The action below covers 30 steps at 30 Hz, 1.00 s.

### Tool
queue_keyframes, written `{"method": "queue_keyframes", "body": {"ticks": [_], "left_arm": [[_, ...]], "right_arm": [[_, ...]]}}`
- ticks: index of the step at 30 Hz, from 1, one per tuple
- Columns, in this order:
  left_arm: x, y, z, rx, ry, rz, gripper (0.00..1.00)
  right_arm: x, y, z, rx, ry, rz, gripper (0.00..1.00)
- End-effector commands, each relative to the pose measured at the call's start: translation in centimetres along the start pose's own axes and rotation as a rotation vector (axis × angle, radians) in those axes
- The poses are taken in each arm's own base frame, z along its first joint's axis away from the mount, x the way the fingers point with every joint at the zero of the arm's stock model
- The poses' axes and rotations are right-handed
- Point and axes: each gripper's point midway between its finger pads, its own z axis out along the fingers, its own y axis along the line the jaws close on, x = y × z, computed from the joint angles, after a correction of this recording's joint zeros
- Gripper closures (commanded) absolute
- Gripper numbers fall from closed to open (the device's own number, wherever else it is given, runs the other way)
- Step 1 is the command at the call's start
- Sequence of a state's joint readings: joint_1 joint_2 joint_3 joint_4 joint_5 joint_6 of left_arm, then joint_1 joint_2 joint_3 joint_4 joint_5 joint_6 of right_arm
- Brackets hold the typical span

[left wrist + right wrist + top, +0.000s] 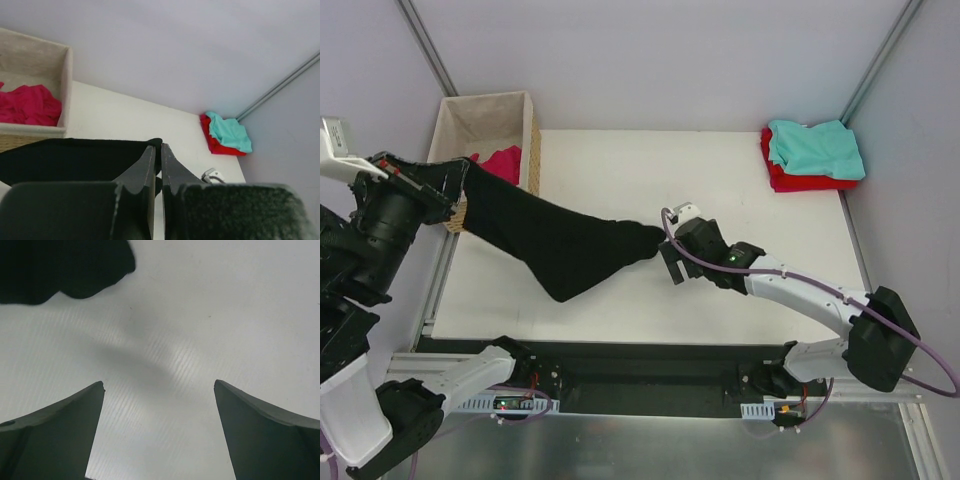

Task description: Fold and stack the t-shirts

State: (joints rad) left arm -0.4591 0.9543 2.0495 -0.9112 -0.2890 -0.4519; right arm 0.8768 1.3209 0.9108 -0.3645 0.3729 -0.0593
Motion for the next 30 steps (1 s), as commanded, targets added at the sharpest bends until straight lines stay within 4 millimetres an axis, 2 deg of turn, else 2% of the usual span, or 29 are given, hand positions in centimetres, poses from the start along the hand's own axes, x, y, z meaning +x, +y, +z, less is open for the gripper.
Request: {"method": "queue_keyframes", "body": {"ticks": [1,6,8,9,11,12,13,14,15,16,17,18,19,20,21,22,23,24,25,26,27,28,30], "left_arm": [[2.8,2.3,-0.1,-0.086,0.092,0.056,1.0],[4.0,3.0,-0.2,-0.108,0.111,0.049,1.0],[4.4,3.2,0.0,-0.114,0.123,0.055,1.0],[4.5,3.3,0.0,-0.117,0.125,0.056,1.0],[5.2,3.6,0.1,-0.125,0.14,0.056,1.0],[5.4,3.6,0.2,-0.127,0.144,0.054,1.0],[5.7,3.8,0.3,-0.134,0.152,0.056,1.0],[5.7,3.9,0.2,-0.134,0.15,0.056,1.0],[5.8,3.9,0.3,-0.137,0.152,0.057,1.0],[5.8,4.0,0.3,-0.14,0.15,0.056,1.0],[5.8,4.0,0.2,-0.141,0.148,0.054,1.0],[5.8,4.1,0.2,-0.142,0.149,0.056,1.0],[5.8,4.1,0.2,-0.141,0.146,0.055,1.0],[5.8,4.1,0.3,-0.142,0.147,0.054,1.0],[5.9,4.1,0.4,-0.143,0.148,0.054,1.0],[6.0,4.1,0.5,-0.143,0.148,0.054,1.0],[6.0,4.0,0.5,-0.141,0.149,0.053,1.0],[6.1,4.0,0.6,-0.141,0.151,0.053,1.0],[6.1,4.1,0.6,-0.143,0.152,0.055,1.0],[6.1,4.1,0.7,-0.146,0.152,0.058,1.0],[6.1,4.1,0.7,-0.147,0.151,0.059,1.0],[6.0,4.1,0.8,-0.148,0.149,0.06,1.0],[5.9,4.2,0.8,-0.152,0.145,0.065,1.0]], "right_arm": [[-3.4,1.4,-0.2,-0.051,-0.076,0.045,0.04],[-4.4,1.8,0.3,-0.058,-0.097,0.052,0.04],[-4.7,3.2,1.0,-0.12,-0.088,0.052,0.04],[-6.2,4.0,0.9,-0.154,-0.115,0.062,0.04],[-6.4,6.2,2.0,-0.234,-0.084,0.051,0.04],[-7.0,7.1,2.4,-0.262,-0.084,0.05,0.04],[-8.5,8.2,2.1,-0.31,-0.101,0.049,0.04],[-8.2,9.1,3.3,-0.323,-0.072,0.039,0.04],[-8.5,9.8,3.5,-0.344,-0.066,0.035,0.04],[-9.8,10.7,3.4,-0.376,-0.081,0.041,0.04],[-9.1,11.6,4.7,-0.383,-0.047,0.029,0.04],[-9.3,12.2,5.1,-0.397,-0.046,0.026,0.04],[-10.2,12.8,5.5,-0.403,-0.059,0.025,0.04],[-10.3,13.3,6.0,-0.407,-0.056,0.021,0.04],[-9.8,13.8,7.6,-0.4,-0.033,0.017,0.04],[-9.7,14.7,7.9,-0.438,-0.018,0.018,0.04],[-10.8,15.2,8.1,-0.448,-0.035,0.024,0.04],[-10.1,15.7,9.4,-0.451,-0.011,0.023,0.04],[-10.1,16.2,9.9,-0.466,-0.005,0.024,0.04],[-10.9,16.8,10.1,-0.475,-0.016,0.03,0.04],[-10.9,17.1,10.6,-0.483,-0.009,0.03,0.02],[-10.0,17.6,11.9,-0.486,0.018,0.025,0.01],[-10.4,18.1,12.6,-0.493,0.017,0.027,0.12]]}}
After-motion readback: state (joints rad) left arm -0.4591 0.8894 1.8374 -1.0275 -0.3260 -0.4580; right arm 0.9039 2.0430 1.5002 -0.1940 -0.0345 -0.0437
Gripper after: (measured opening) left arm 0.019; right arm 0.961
